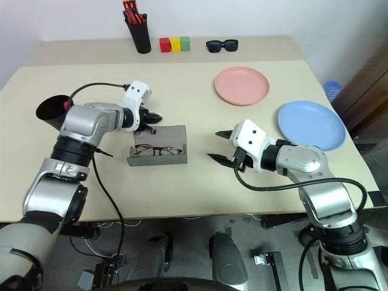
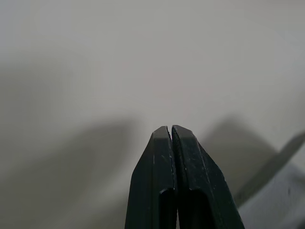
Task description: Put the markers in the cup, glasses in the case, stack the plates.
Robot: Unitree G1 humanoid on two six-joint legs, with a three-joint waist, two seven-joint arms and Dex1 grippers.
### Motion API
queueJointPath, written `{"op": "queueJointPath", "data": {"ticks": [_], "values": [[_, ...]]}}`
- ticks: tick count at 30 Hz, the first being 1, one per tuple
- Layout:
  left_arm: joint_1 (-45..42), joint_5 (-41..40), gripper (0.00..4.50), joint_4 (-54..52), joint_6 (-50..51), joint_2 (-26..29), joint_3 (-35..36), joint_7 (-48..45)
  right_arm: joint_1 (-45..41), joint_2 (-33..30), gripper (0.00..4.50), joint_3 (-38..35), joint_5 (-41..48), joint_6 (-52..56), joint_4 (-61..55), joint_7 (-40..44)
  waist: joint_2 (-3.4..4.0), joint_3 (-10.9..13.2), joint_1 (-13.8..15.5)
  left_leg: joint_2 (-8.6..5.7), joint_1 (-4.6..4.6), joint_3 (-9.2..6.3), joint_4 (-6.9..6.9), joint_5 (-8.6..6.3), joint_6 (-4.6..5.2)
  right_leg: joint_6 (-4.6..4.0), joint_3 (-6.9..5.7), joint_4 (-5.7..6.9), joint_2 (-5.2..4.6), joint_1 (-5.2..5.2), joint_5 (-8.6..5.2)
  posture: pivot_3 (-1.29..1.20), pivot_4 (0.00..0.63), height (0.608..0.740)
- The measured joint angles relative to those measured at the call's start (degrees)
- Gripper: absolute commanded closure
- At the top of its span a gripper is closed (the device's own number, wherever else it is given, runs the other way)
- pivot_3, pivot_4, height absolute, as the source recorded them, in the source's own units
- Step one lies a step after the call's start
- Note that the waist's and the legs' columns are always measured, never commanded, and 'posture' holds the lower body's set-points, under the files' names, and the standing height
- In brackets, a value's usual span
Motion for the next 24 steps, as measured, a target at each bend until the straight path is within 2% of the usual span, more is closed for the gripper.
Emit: {"op": "queueJointPath", "data": {"ticks": [7, 12, 17, 21, 24], "values": [[2.23, 2.07, 4.46, -4.45, -1.51, 4.59, -2.72, -7.65, 0.97, -0.73, 1.59, -1.49, 0.45, -0.34, -0.21, -1.54, 0.0, 0.0, 0.07, 0.01, 0.0, 0.01, 0.0, 0.0, 0.0, 0.0, 0.01, -0.01, -0.01, 0.01, 0.0, 0.0, 0.15, 0.74], [9.06, 1.64, 4.46, -16.95, -2.63, 8.69, -2.23, -10.6, -1.5, -0.75, 1.59, -0.79, -0.14, -1.38, 3.85, -1.95, 0.01, 0.0, -0.15, 0.03, 0.02, 0.04, -0.01, 0.0, 0.0, -0.01, 0.05, 0.0, -0.02, 0.02, 0.0, 0.0, 0.15, 0.74], [19.62, 1.18, 4.46, -32.49, -4.44, 13.54, -1.63, -11.98, -8.31, 1.39, 1.59, 1.48, -3.99, -2.29, 15.74, -5.28, 0.03, 0.01, -0.01, 0.05, 0.06, 0.06, 0.01, 0.0, 0.0, -0.03, 0.08, 0.01, -0.02, 0.04, 0.0, 0.0, 0.15, 0.74], [24.22, 1.2, 4.46, -38.47, -5.86, 14.38, -0.34, -10.97, -13.36, 2.52, 1.59, 4.29, -8.89, -5.47, 25.21, -7.77, 0.04, 0.02, 0.3, 0.02, 0.03, 0.07, 0.02, 0.0, 0.0, -0.03, 0.07, -0.02, -0.05, 0.05, 0.0, 0.0, 0.15, 0.74], [29.65, 1.03, 4.46, -42.35, -8.3, 14.3, 2.63, -9.18, -21.87, 3.27, 1.59, 9.93, -17.17, -13.29, 39.98, -10.92, 0.07, 0.04, -0.14, 0.03, 0.05, 0.17, 0.01, 0.01, 0.0, -0.04, 0.15, -0.02, -0.06, -0.01, 0.0, 0.0, 0.15, 0.74]]}}
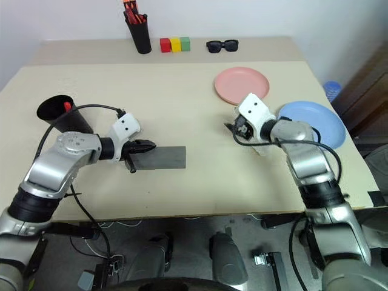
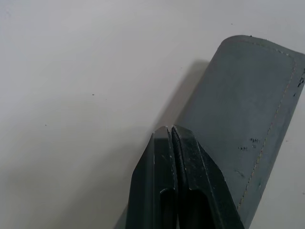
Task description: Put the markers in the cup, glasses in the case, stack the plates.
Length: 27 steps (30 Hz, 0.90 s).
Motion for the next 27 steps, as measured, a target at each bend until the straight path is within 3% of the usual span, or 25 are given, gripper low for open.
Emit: {"op": "queueJointPath", "data": {"ticks": [4, 12, 18, 27], "values": [[7.53, -0.11, 4.46, -3.47, -5.52, -1.43, 4.75, 2.69, -10.89, 1.9, 1.59, 5.79, -10.35, -13.26, 22.32, -5.75, 0.02, 0.01, 0.01, 0.03, 0.02, 0.01, -0.05, 0.0, 0.0, -0.02, 0.0, 0.02, 0.02, -0.04, 0.0, 0.0, 0.15, 0.74], [20.3, -4.63, 4.46, -11.66, -14.45, -7.68, 14.11, 6.52, -23.01, 7.86, 1.59, 10.72, -20.32, -28.94, 53.65, -16.12, 0.02, 0.01, 0.3, 0.0, -0.03, -0.01, -0.03, 0.0, -0.01, -0.01, 0.01, -0.03, -0.04, -0.01, 0.01, 0.0, 0.15, 0.74], [23.43, -8.64, 4.5, -17.73, -14.65, -9.44, 15.27, 7.61, -24.52, 8.97, 4.47, 12.49, -25.02, -33.78, 61.09, -21.55, 0.03, 0.0, 0.08, -0.01, 0.01, -0.02, -0.01, 0.02, -0.04, -0.03, 0.02, 0.03, 0.0, 0.01, 0.02, 0.0, 0.15, 0.74], [23.06, -9.63, 4.5, -18.5, -14.67, -11.11, 12.76, 8.55, -24.69, 8.67, 4.47, 12.53, -27.19, -35.86, 62.93, -26.58, 0.04, 0.0, -0.02, 0.0, 0.03, -0.03, -0.01, 0.02, -0.04, -0.04, 0.02, 0.05, 0.03, 0.01, 0.02, 0.0, 0.15, 0.74]]}}
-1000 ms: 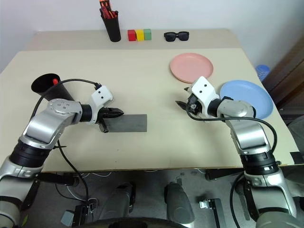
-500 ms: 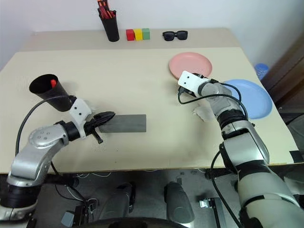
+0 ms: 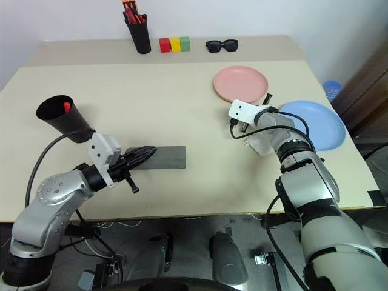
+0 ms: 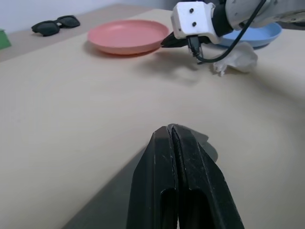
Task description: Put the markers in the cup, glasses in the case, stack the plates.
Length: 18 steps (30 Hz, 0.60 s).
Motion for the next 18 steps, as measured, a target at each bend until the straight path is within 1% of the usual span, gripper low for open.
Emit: {"op": "queueJointPath", "data": {"ticks": [2, 4, 5, 7, 8, 9, 10, 12, 18], "values": [[-0.95, -0.02, 4.5, 0.25, -0.18, 0.01, -0.23, -0.1, 0.0, -0.33, 4.47, 0.0, -0.36, -1.02, -0.01, -0.71, 0.0, 0.0, 0.01, 0.0, 0.0, 0.0, 0.0, 0.0, 0.0, 0.0, 0.0, 0.0, 0.0, 0.0, 0.0, 0.0, 0.15, 0.74], [-1.74, -0.2, 4.5, 1.0, -0.6, 0.03, -0.24, -0.33, 0.04, -0.79, 3.96, -0.18, -0.49, -2.24, -0.03, -0.52, 0.0, 0.0, 0.01, 0.0, 0.0, 0.0, 0.0, 0.0, 0.0, 0.0, 0.0, 0.0, 0.0, 0.0, 0.0, 0.0, 0.15, 0.74], [-1.91, -0.33, 4.5, 1.58, -1.02, 0.03, -0.25, -0.5, 0.05, -1.03, 3.58, -0.53, -0.14, -2.93, -0.06, 0.24, 0.0, 0.0, -0.01, 0.0, 0.0, 0.0, 0.0, 0.0, 0.0, 0.0, 0.0, 0.0, 0.0, 0.0, 0.0, 0.0, 0.15, 0.74], [-2.35, -0.48, 4.5, 2.53, -1.26, 0.02, -0.27, -0.92, 0.06, -1.43, 2.63, -1.41, 0.43, -3.53, -0.06, 1.78, 0.0, 0.0, -0.03, 0.0, 0.0, 0.0, 0.0, 0.0, 0.0, 0.0, 0.0, 0.0, 0.01, 0.0, 0.0, 0.0, 0.15, 0.74], [-2.76, -0.69, 4.5, 2.97, -1.39, -0.01, -0.26, -1.16, 0.06, -1.53, 2.03, -1.45, 0.54, -3.5, -0.06, 1.98, 0.0, 0.0, -0.04, 0.0, 0.01, 0.0, 0.0, 0.0, 0.0, 0.0, 0.0, 0.0, 0.0, 0.01, 0.0, 0.0, 0.15, 0.74], [-3.08, -1.08, 4.5, 3.21, -1.47, -0.04, -0.27, -1.34, 0.06, -1.52, 1.57, -1.45, 0.52, -3.48, -0.06, 1.95, 0.0, 0.0, -0.07, 0.0, 0.0, 0.0, 0.0, 0.0, 0.0, 0.0, 0.0, 0.0, 0.0, 0.01, 0.0, 0.0, 0.15, 0.74], [-3.29, -1.48, 4.5, 3.4, -1.57, -0.07, -0.27, -1.48, 0.06, -1.52, 0.96, -1.45, 0.49, -3.4, -0.05, 1.86, 0.0, 0.0, -0.07, 0.0, 0.0, 0.0, 0.0, 0.0, 0.0, 0.0, 0.0, 0.0, 0.0, 0.01, 0.0, 0.0, 0.15, 0.74], [-3.46, -1.67, 4.5, 3.65, -1.64, -0.07, -0.26, -1.67, 0.01, -1.41, 0.01, -1.45, 0.43, -3.17, 0.04, 1.67, 0.0, 0.0, -0.08, 0.0, 0.0, 0.0, 0.0, 0.0, 0.0, 0.0, 0.0, 0.0, 0.0, 0.01, 0.0, 0.0, 0.15, 0.74], [-2.65, -1.75, 4.5, 3.68, -1.77, -0.05, -0.1, -1.73, -1.83, 0.73, 0.01, -1.42, -0.25, -0.71, 1.58, 0.36, 0.01, 0.0, -0.77, 0.0, 0.02, -0.01, -0.01, 0.0, -0.01, 0.0, 0.0, 0.02, 0.01, 0.01, 0.0, 0.0, 0.15, 0.74]]}}
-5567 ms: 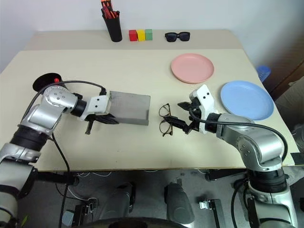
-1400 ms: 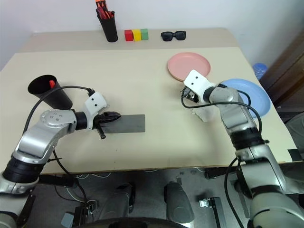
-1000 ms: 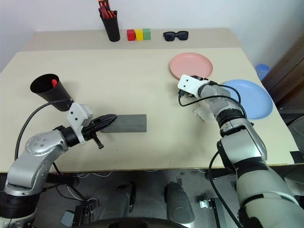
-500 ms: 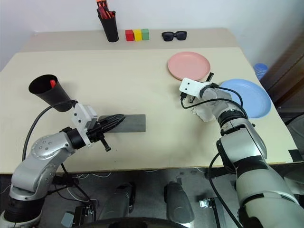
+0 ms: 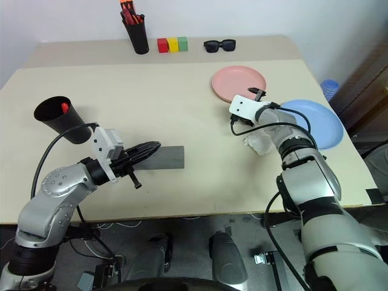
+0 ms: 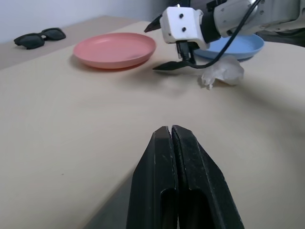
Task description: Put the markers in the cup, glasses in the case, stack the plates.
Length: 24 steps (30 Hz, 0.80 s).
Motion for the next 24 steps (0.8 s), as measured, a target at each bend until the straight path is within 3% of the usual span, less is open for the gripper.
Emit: {"op": "queueJointPath", "data": {"ticks": [6, 9, 15, 24], "values": [[2.29, -0.23, 4.5, -1.18, 0.01, 0.09, 0.56, 0.64, -2.05, 1.51, 0.01, -0.07, -0.29, 3.4, 1.88, 0.14, 0.0, 0.0, -0.45, 0.0, 0.01, -0.01, 0.01, 0.0, 0.0, 0.0, 0.0, 0.01, 0.0, 0.02, 0.0, 0.0, 0.15, 0.74], [3.52, -1.03, 4.5, -2.88, 0.02, 0.17, 0.66, 1.04, -2.55, 1.8, 1.23, -0.32, -0.3, 4.84, 2.11, 0.52, 0.01, 0.0, -0.46, 0.0, 0.01, -0.01, 0.0, 0.0, 0.0, 0.0, 0.0, 0.01, 0.0, 0.01, 0.0, 0.0, 0.15, 0.74], [4.41, -1.28, 4.5, -3.1, 0.03, 0.69, 1.03, 2.07, -2.57, 2.19, 4.48, -0.55, -0.33, 5.53, 2.21, 1.22, 0.01, 0.0, -0.48, 0.0, 0.01, -0.01, 0.01, 0.0, 0.0, 0.0, 0.0, 0.01, 0.0, 0.01, 0.0, 0.0, 0.15, 0.74], [4.43, -1.8, 4.5, -3.84, 0.03, 1.18, 1.04, 2.89, -2.57, 2.41, 4.48, -0.59, -0.37, 4.47, 2.21, 1.29, 0.02, 0.0, -0.49, 0.0, 0.01, -0.01, 0.01, 0.0, 0.0, 0.0, 0.0, 0.02, 0.0, 0.0, 0.0, 0.0, 0.15, 0.74]]}}
